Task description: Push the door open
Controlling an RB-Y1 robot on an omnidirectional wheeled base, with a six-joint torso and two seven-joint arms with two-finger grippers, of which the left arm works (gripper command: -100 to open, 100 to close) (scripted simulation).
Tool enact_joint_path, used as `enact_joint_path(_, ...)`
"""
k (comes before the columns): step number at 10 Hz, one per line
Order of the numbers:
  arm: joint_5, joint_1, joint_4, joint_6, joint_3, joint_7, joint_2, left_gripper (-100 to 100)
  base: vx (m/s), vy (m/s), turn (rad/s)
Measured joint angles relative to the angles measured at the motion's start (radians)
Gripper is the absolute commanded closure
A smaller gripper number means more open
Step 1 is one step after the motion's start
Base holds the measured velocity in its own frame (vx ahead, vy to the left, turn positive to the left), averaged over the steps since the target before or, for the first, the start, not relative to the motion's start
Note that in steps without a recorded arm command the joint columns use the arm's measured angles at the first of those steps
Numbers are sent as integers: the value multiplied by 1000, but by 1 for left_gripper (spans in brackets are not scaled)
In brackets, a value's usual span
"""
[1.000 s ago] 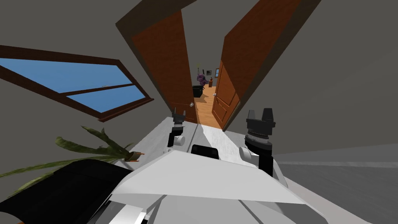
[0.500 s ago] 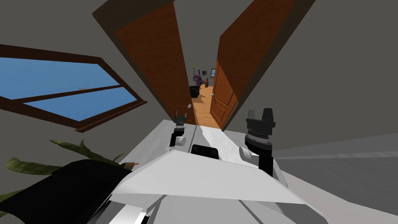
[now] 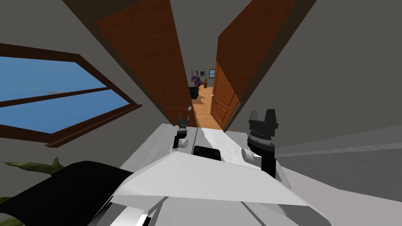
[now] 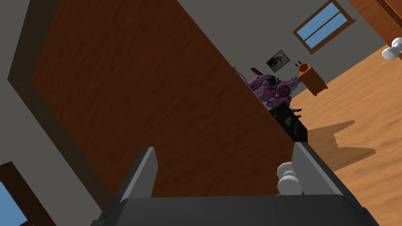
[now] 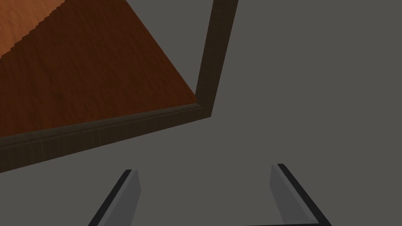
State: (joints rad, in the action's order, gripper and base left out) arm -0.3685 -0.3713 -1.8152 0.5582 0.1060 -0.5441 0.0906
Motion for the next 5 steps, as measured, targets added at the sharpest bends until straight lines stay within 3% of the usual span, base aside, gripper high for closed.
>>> enact_joint_path(5, -70, 28, 146, 60, 13, -106, 18, -100, 63, 99, -166)
